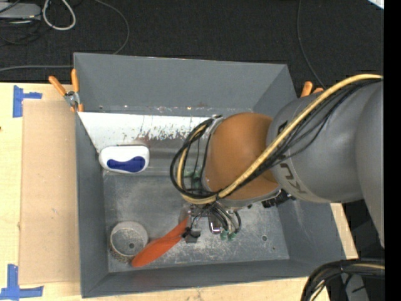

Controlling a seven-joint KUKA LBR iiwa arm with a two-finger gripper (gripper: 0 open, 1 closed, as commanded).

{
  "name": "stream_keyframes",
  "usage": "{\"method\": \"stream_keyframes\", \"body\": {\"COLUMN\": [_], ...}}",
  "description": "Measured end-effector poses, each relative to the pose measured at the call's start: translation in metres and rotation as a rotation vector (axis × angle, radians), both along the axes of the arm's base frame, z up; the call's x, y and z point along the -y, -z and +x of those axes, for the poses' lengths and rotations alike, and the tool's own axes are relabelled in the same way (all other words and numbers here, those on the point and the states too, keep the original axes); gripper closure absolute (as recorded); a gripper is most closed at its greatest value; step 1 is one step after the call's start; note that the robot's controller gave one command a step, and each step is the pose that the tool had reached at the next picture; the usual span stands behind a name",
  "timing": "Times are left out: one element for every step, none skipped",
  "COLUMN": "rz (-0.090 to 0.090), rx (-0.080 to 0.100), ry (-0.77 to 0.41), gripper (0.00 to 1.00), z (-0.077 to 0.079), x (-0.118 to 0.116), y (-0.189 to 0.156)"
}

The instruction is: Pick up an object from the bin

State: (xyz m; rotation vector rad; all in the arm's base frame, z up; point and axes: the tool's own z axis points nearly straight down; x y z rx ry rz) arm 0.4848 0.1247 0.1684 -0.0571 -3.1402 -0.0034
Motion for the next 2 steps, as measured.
{"method": "stream_keyframes", "body": {"rz": [-0.005, 0.001], "rx": [-0.018, 0.007], "ry": [0.025, 0.001], "gripper": [1.00, 1.00], "z": [0.013, 0.016], "x": [-0.008, -0.011], "y": [0.101, -0.082]}}
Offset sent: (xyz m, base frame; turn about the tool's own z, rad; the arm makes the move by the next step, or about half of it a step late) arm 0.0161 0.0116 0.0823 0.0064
